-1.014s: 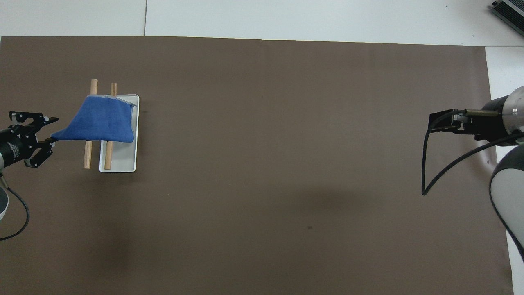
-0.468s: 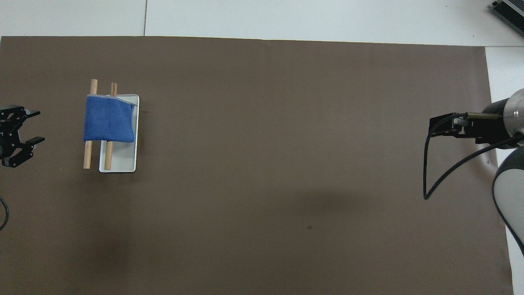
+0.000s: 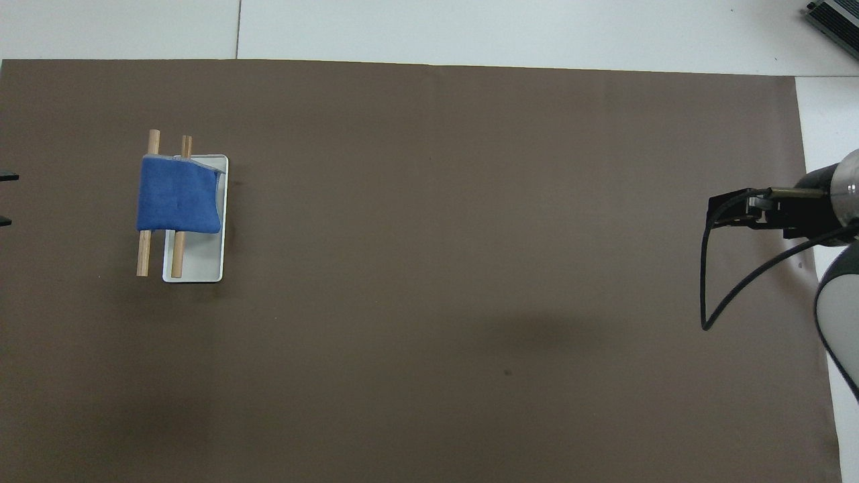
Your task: Right arm passes towel to left arm to hang
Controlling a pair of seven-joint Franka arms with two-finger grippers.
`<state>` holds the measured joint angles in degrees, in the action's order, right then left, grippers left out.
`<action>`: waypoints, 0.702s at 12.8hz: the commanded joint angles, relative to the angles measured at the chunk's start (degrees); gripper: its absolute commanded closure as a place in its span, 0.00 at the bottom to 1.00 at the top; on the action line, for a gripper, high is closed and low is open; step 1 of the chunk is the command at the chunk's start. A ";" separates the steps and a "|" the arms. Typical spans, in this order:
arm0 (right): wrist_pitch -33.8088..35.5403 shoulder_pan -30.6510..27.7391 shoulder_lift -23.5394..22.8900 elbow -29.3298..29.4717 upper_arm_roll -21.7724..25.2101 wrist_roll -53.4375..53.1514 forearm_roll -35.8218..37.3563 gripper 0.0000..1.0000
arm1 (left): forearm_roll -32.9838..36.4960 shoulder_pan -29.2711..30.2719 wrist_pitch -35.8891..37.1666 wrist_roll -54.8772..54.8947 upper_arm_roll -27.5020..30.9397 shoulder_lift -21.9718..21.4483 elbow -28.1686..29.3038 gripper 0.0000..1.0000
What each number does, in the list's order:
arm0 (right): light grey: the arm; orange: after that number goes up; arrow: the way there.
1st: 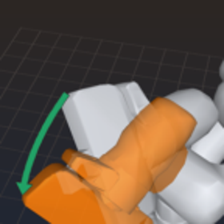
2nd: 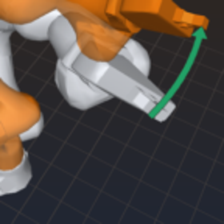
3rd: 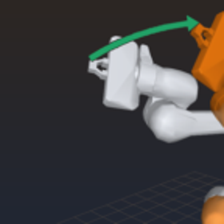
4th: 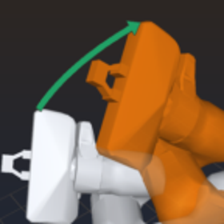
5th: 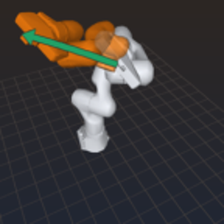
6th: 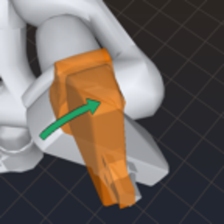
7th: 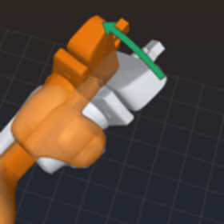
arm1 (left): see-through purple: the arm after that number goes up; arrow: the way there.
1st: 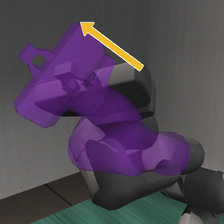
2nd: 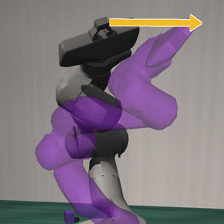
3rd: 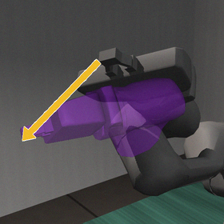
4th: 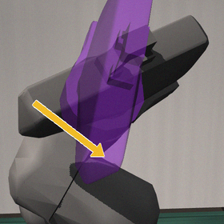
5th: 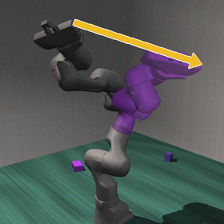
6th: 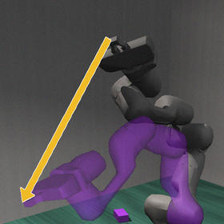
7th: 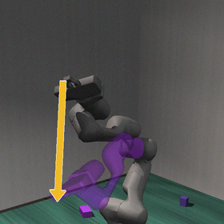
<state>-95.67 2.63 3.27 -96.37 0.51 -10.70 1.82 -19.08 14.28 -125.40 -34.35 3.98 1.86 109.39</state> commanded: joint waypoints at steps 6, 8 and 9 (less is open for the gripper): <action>1.01 0.10 -0.10 0.48 0.54 1.38 -0.15 0.00 | 16.96 -3.55 32.91 7.43 -10.72 4.12 -25.79 0.32; 1.01 0.10 -0.10 0.48 0.54 1.38 -0.15 0.00 | 17.41 -3.64 35.74 13.57 -15.21 3.94 -26.25 0.32; 1.01 0.10 -0.10 0.48 0.54 1.38 -0.07 0.00 | 17.50 -3.64 35.84 16.39 -16.80 3.85 -26.25 0.32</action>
<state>-95.67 2.64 3.27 -96.37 0.58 -10.70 1.82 -3.09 10.65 -91.89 -23.87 -10.90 4.37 85.11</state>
